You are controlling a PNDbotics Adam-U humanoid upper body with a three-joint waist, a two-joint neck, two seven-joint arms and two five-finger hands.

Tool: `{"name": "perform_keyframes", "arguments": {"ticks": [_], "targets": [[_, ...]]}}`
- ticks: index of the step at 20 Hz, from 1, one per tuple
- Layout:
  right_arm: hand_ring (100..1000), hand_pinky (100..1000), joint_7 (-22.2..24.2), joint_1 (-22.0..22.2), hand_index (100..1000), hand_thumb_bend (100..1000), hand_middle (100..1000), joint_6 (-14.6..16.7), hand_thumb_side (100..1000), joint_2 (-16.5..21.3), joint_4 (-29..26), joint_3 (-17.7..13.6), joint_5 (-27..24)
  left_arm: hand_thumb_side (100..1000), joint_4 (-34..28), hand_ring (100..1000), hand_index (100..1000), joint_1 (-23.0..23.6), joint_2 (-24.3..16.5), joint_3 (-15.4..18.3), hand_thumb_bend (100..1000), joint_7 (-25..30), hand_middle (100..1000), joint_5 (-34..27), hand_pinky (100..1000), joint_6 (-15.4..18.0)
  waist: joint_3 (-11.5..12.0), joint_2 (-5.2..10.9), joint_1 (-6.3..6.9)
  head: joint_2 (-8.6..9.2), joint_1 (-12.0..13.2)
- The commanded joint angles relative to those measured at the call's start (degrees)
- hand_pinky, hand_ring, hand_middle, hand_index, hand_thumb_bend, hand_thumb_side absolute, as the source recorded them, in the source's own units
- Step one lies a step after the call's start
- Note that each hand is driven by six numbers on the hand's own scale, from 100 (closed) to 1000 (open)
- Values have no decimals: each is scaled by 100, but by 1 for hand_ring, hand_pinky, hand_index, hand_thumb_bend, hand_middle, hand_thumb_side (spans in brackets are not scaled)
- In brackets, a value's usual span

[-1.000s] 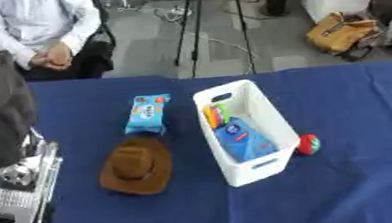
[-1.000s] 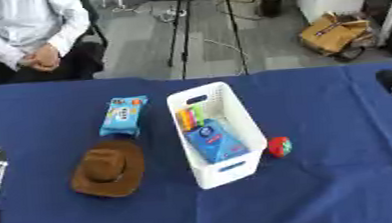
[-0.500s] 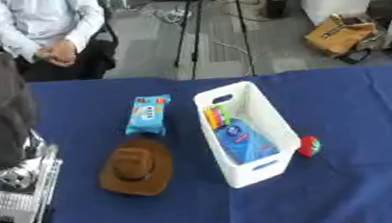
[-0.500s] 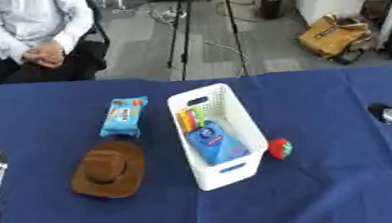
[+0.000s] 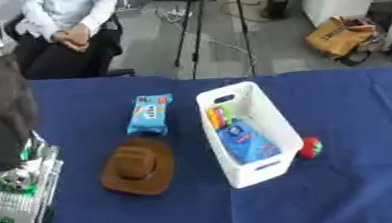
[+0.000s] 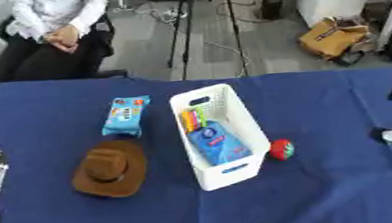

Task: Pick up objects on the table and place them in the box.

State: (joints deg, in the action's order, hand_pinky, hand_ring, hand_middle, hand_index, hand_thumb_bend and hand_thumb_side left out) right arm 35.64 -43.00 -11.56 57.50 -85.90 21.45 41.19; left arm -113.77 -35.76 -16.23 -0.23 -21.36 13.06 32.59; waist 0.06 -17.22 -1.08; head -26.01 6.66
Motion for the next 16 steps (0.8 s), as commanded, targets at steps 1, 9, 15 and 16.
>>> {"name": "perform_keyframes", "arguments": {"ticks": [1,9,15,16], "targets": [[921,894,149,-269,953,503,898,181,768,29,343,135,-5,1000,-82,947,989,-56,-173,-22,100,48,901,-41,921,-2,11,150,-29,25,-26],[922,895,165,-883,955,518,896,445,763,-427,1051,465,111,1000,-82,947,988,-49,-175,-49,100,95,900,-68,921,-4,3,179,-81,-11,-79],[926,897,-266,-1168,951,589,899,428,786,-841,1398,671,-8,1000,-82,947,988,-63,-136,-62,100,115,900,-97,921,-3,22,187,-79,-23,-76],[930,899,-317,-1197,954,596,901,415,789,-880,1434,694,-44,1000,-82,947,988,-64,-133,-63,100,120,900,-99,921,-3,22,188,-79,-24,-76]]}}
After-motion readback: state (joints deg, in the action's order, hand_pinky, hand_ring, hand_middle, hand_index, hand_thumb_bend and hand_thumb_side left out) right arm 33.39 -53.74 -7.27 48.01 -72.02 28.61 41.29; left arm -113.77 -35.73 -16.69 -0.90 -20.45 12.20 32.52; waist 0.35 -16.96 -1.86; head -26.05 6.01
